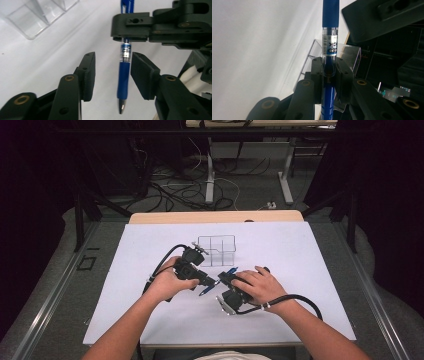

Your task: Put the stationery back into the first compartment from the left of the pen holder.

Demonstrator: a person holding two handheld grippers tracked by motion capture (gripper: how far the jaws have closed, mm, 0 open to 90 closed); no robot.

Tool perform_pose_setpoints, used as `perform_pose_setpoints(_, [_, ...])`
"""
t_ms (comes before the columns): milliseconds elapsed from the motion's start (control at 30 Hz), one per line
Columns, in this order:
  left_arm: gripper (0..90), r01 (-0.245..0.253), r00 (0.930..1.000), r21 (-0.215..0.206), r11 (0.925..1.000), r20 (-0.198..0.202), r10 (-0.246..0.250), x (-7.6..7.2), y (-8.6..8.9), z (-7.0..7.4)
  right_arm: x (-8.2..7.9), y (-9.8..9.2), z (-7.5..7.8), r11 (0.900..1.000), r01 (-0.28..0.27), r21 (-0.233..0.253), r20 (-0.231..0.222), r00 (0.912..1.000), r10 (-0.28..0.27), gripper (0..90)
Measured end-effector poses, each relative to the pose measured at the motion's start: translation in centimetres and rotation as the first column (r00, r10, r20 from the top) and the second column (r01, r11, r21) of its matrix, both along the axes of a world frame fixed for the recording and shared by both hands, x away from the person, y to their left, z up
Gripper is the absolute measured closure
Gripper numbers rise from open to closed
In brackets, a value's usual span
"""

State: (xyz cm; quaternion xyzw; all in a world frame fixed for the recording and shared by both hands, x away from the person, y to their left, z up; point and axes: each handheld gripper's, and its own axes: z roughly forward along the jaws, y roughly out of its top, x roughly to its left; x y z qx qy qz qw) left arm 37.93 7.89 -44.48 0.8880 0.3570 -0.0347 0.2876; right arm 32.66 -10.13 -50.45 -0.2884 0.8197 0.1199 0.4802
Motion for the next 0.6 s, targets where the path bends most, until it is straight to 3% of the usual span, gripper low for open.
perform_pose_setpoints(67, [51.9, -0.009, 0.9996, 0.002, 1.0000, 0.028, 0.009, 0.1, 0.6, -0.1, 0.0, 0.0, 0.0, 1.000, -0.003, 0.009, -0.001, 1.0000, 0.003, 79.2])
perform_pose_setpoints(200, [48.2, -0.051, 0.9980, -0.007, 0.9987, 0.036, 0.051, 0.3, 1.7, -0.5, 0.0, 0.1, 0.0, 1.000, 0.004, 0.019, -0.011, 0.9999, -0.004, 79.2])
perform_pose_setpoints(300, [42.7, -0.078, 0.9931, -0.001, 0.9969, 0.088, 0.078, 0.6, 2.5, -1.0, 0.1, 0.1, 0.0, 1.000, 0.003, 0.029, -0.014, 0.9999, -0.003, 79.2])
perform_pose_setpoints(400, [35.8, -0.107, 0.9827, -0.006, 0.9943, 0.152, 0.106, 1.0, 3.3, -1.4, 0.1, 0.1, 0.1, 0.999, 0.009, 0.041, -0.020, 0.9998, -0.008, 79.2])
perform_pose_setpoints(500, [29.3, -0.153, 0.9630, -0.026, 0.9879, 0.221, 0.155, 1.3, 4.1, -1.7, 0.1, 0.1, 0.2, 0.999, 0.014, 0.052, -0.022, 0.9997, -0.013, 79.2])
perform_pose_setpoints(567, [28.8, -0.171, 0.9546, -0.029, 0.9848, 0.243, 0.173, 1.4, 4.5, -1.8, 0.2, 0.2, 0.3, 0.998, 0.000, 0.063, -0.020, 0.9998, 0.001, 79.2])
perform_pose_setpoints(600, [28.6, -0.170, 0.9511, -0.028, 0.9851, 0.257, 0.171, 1.5, 4.7, -1.8, 0.2, 0.1, 0.4, 0.997, 0.019, 0.075, -0.031, 0.9994, -0.016, 79.2])
